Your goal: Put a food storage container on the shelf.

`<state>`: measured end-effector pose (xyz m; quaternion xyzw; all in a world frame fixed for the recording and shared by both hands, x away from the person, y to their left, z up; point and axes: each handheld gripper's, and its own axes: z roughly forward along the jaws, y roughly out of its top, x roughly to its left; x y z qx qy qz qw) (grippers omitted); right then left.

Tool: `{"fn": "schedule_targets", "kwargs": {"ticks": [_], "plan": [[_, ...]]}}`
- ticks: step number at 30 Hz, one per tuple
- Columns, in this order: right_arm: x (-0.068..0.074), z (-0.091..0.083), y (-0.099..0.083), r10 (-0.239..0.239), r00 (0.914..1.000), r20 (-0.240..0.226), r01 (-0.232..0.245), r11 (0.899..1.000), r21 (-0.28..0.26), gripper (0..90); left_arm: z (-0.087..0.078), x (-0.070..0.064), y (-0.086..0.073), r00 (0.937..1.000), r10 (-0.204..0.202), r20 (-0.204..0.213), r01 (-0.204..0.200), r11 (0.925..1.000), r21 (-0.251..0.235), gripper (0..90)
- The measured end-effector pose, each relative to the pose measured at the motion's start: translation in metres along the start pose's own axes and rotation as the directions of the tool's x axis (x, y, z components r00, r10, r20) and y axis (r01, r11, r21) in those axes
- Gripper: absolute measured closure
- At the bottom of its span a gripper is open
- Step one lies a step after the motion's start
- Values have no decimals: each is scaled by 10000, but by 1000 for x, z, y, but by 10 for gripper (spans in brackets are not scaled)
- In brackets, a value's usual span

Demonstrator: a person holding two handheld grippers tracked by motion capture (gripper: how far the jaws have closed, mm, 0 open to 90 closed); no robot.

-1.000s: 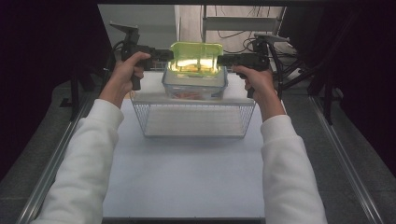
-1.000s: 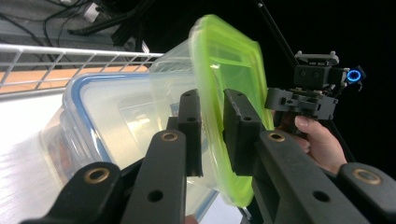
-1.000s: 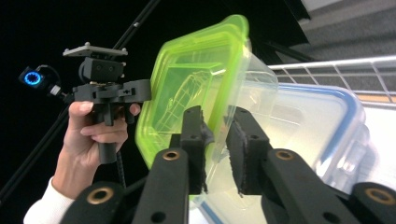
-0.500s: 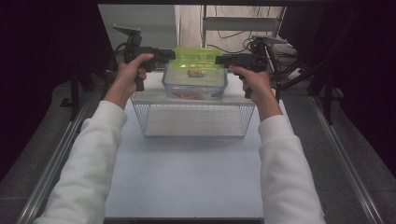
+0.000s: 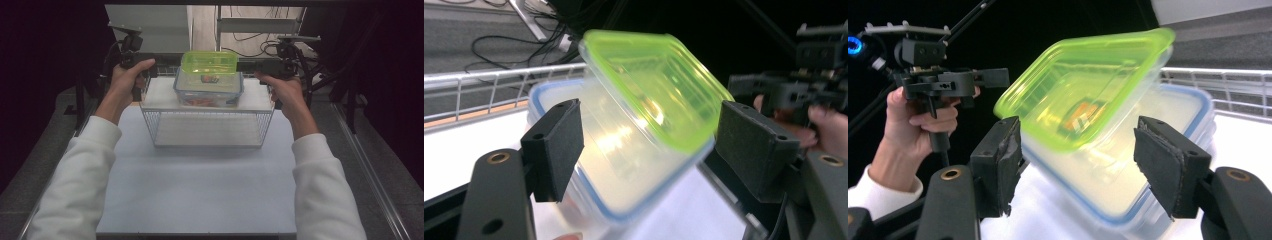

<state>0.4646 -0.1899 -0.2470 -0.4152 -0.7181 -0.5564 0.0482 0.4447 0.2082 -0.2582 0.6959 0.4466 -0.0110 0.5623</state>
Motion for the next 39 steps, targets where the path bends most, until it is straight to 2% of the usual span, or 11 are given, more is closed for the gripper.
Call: {"fn": "schedule_targets", "kwargs": {"ticks": [3, 6, 9, 14, 16, 20, 24, 27, 30, 33, 39], "plan": [[8, -10, -10, -367, 9991, -220, 363, 9992, -172, 366, -19, -14, -12, 9990, 422, 170, -418, 9988, -268, 274], [16, -21, -23, -824, 9966, 27, 823, 9966, 90, 372, -33, -25, -27, 9951, 977, -147, -979, 9951, -116, 279], [24, -31, -39, -1386, 9901, 225, 1375, 9895, 447, 376, -44, -32, -44, 9906, 1340, -280, -1338, 9910, 100, 282], [35, -46, -70, -2004, 9777, 627, 1929, 9752, 1090, 377, -54, -42, -84, 9803, 1914, -479, -1895, 9810, 420, 285], [36, -52, -84, -2176, 9740, 638, 2090, 9707, 1188, 376, -54, -42, -103, 9787, 1996, -489, -1967, 9787, 593, 287], [31, -57, -113, -2355, 9703, 556, 2257, 9636, 1432, 377, -53, -38, -139, 9800, 1963, -330, -1931, 9778, 815, 287], [19, -58, -144, -2404, 9688, 607, 2259, 9567, 1837, 377, -50, -31, -174, 9794, 1945, -544, -1872, 9753, 1170, 288], [11, -55, -165, -2514, 9639, 878, 2282, 9496, 2148, 377, -46, -28, -199, 9720, 2158, -930, -2004, 9678, 1521, 290], [5, -50, -185, -2722, 9549, 1189, 2348, 9368, 2594, 376, -42, -26, -222, 9634, 2367, -1256, -2102, 9582, 1939, 291], [-1, -43, -203, -2758, 9531, 1244, 2288, 9260, 3002, 377, -38, -22, -241, 9692, 2200, -1105, -1928, 9574, 2152, 291], [-15, -30, -228, -2635, 9537, 1449, 1959, 9100, 3654, 376, -29, -12, -266, 9716, 1986, -1284, -1611, 9533, 2557, 297]]}}
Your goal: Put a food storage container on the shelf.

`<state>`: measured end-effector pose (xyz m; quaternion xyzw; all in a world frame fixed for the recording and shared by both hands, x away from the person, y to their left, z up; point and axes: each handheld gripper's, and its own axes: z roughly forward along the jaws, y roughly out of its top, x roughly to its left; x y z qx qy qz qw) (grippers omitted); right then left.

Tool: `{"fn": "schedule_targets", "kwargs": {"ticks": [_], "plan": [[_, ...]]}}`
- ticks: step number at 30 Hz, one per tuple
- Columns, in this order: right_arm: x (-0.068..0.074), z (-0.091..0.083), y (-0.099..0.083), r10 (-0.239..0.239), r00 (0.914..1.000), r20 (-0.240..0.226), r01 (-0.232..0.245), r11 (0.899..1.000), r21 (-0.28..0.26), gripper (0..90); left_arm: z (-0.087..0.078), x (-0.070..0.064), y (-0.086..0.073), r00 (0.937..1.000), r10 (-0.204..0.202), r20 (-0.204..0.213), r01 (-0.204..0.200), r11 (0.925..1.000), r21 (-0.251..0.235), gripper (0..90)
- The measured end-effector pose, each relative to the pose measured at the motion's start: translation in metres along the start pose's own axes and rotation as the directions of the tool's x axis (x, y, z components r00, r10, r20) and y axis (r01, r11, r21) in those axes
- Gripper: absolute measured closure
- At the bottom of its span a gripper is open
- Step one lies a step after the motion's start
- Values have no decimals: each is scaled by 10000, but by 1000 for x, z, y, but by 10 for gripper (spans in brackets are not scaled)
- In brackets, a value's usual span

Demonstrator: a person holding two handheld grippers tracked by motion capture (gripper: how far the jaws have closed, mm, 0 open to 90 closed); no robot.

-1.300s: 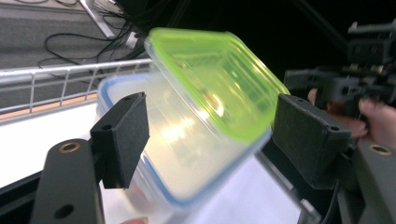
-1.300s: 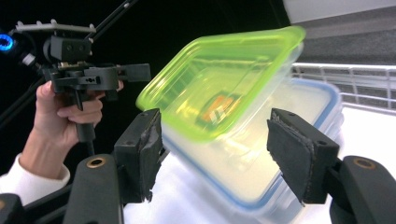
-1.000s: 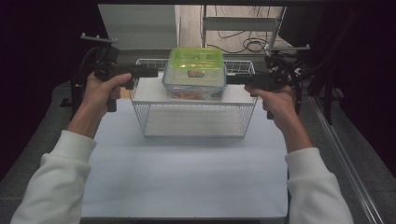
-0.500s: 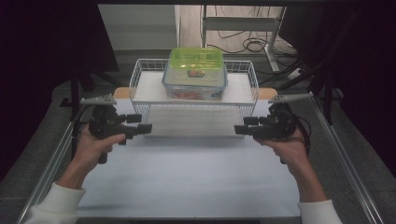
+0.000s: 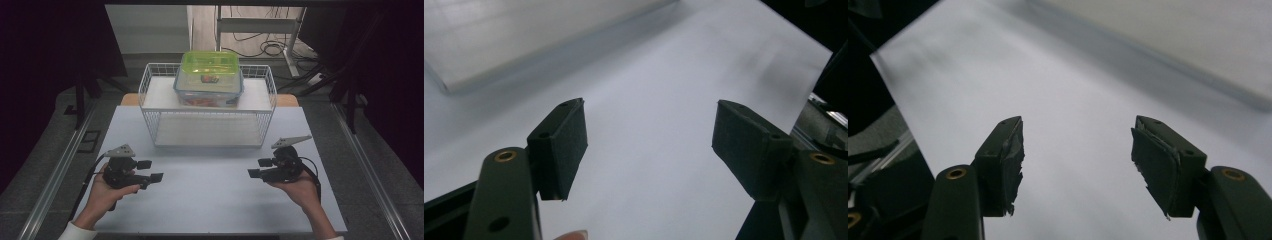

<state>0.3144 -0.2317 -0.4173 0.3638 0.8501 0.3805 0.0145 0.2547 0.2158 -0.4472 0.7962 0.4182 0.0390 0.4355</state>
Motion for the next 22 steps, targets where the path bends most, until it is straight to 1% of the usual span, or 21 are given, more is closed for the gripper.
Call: {"fn": "schedule_targets", "kwargs": {"ticks": [2, 4, 6, 10, 13, 14, 15, 17, 22], "plan": [[-2, 7, -5, 73, 10000, 52, -74, 9996, 266, 376, 4, 1, -4, 9998, 85, -200, -80, 9997, 252, 297], [-3, 10, -7, 57, 9998, 197, -64, 9992, 392, 375, 5, 1, -5, 9993, 143, -356, -132, 9994, 317, 296], [-3, 10, -6, 86, 9998, 199, -92, 9994, 322, 375, 3, 1, -4, 9996, 36, -290, -31, 9998, 180, 297], [-4, 8, -7, 94, 9998, 201, -99, 9996, 247, 375, 2, 2, -4, 9993, 23, -366, -17, 9998, 173, 296], [-5, 7, -7, 136, 9997, 209, -141, 9997, 219, 373, 2, 2, -4, 9999, -88, -124, 89, 9999, 86, 296], [-5, 7, -7, 96, 9997, 210, -101, 9997, 210, 371, 3, 2, -4, 9999, -96, -122, 97, 9999, 67, 296], [-5, 7, -7, 81, 9997, 222, -86, 9997, 215, 368, 3, 2, -4, 9998, -87, -170, 88, 9999, 62, 296], [-6, 8, -8, 88, 9997, 226, -94, 9996, 264, 363, 3, 2, -4, 9992, -33, -398, 35, 10000, 48, 296], [-7, 11, -10, 86, 9997, 220, -95, 9991, 403, 339, 5, 2, -6, 9978, 92, -657, -89, 10000, 37, 293]]}}
